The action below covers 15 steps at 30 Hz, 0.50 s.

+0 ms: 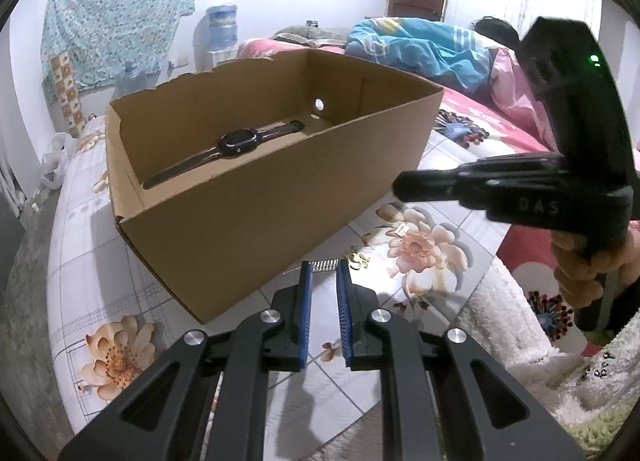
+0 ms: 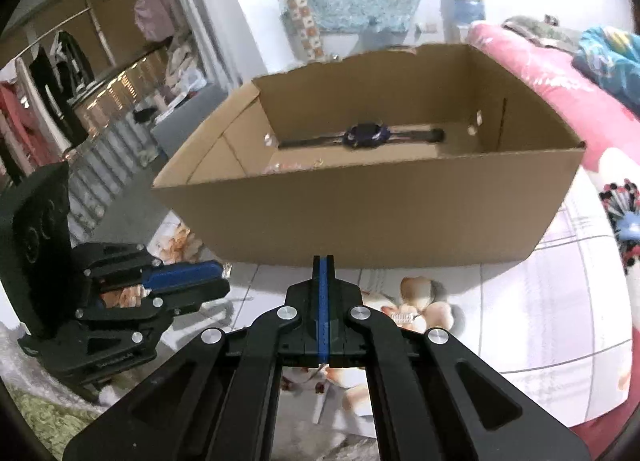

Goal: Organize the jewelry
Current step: 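Carry both held earrings up over the cardboard box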

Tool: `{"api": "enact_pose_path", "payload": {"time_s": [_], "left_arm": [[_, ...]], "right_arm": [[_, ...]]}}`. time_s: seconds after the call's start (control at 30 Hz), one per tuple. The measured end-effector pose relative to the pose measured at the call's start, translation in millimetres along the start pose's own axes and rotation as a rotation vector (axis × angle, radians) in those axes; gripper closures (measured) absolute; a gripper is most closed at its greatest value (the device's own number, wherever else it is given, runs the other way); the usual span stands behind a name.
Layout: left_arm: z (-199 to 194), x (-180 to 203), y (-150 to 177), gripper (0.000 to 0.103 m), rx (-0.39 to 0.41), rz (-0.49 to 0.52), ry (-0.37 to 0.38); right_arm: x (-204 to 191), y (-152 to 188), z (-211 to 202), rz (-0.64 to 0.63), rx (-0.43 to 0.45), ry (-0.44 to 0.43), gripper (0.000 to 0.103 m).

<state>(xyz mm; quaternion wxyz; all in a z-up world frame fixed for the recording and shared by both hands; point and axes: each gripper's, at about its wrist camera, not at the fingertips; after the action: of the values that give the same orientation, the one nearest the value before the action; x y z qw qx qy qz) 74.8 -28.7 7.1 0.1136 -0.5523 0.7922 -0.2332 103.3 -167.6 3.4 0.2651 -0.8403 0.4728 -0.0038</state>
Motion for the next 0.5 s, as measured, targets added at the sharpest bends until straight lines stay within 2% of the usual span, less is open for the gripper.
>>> {"api": "enact_pose_path", "payload": {"time_s": [0.03, 0.1, 0.13, 0.27, 0.33, 0.4, 0.5], "left_arm": [[-0.8, 1.3, 1.1, 0.091, -0.001, 0.003, -0.001], [-1.4, 3.5, 1.8, 0.091, -0.001, 0.008, -0.004], [-2.0, 3.7, 1.9, 0.091, -0.001, 0.009, -0.004], [-2.9, 3.6, 2.2, 0.091, 0.002, 0.005, -0.01], [-2.5, 1.7, 3.3, 0.091, 0.001, 0.001, -0.01], [-1.8, 0.0, 4.2, 0.091, -0.002, -0.003, -0.01], [-1.8, -1.7, 5.0, 0.091, -0.003, -0.009, -0.008]], "right_arm": [[0.5, 0.0, 4.4, -0.001, -0.013, 0.01, 0.099], [2.7, 0.0, 14.1, -0.027, -0.05, 0.019, 0.079], [2.3, -0.7, 19.1, -0.035, -0.06, 0.033, 0.079], [-5.5, -5.2, 45.6, -0.097, -0.108, 0.107, 0.079], [-7.2, -7.8, 55.0, -0.11, -0.123, 0.11, 0.084], [-9.0, -8.3, 60.0, -0.126, -0.122, 0.141, 0.094], [-10.4, -11.5, 61.6, -0.127, -0.123, 0.156, 0.101]]}}
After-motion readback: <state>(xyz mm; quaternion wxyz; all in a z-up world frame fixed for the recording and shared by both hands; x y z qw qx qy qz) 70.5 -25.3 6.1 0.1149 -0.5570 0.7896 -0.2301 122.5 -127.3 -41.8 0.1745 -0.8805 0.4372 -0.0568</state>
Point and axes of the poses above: each gripper's, at about its wrist camera, not at the fingertips, and z roughly the way its jaws point, x to its right, y to its underside, and after that the axes turned 15 degrees about -x, right-handed
